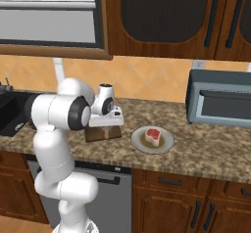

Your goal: Pick up the knife from the drawer and place it on the cutting board. Then place the meat from the plate to the cutting board.

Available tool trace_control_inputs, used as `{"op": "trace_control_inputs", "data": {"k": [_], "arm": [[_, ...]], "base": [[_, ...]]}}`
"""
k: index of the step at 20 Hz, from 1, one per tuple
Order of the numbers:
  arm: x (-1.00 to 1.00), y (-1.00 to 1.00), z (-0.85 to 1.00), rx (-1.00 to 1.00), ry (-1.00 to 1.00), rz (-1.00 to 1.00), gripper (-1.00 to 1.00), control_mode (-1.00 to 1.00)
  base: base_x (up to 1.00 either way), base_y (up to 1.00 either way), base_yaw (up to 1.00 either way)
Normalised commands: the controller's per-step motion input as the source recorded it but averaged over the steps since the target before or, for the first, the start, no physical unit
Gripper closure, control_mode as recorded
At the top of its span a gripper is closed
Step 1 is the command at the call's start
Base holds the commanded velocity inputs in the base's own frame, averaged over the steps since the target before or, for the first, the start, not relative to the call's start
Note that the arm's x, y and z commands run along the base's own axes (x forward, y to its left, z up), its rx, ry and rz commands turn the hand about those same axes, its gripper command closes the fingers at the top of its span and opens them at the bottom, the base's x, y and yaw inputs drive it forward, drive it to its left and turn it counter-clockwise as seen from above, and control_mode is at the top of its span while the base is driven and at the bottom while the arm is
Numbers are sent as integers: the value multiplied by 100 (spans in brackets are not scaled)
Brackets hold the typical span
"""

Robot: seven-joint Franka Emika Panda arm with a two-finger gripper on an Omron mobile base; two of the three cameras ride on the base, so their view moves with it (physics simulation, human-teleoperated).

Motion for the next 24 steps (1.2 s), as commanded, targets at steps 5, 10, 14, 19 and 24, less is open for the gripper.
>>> {"op": "trace_control_inputs", "data": {"k": [5, 10, 14, 19, 24], "arm": [[22, 0, -19, 0, 0, 1, 100, -100], [16, 0, 4, 0, 0, 8, 100, -100], [15, 0, 0, 0, 0, 7, 100, -100], [0, 0, 4, 0, 0, 1, -100, -100], [0, 0, 18, -1, 0, 0, -100, -100]], "base": [[0, 0, 0], [0, 0, 0], [0, 0, 0], [0, 0, 0], [0, 0, 0]]}}
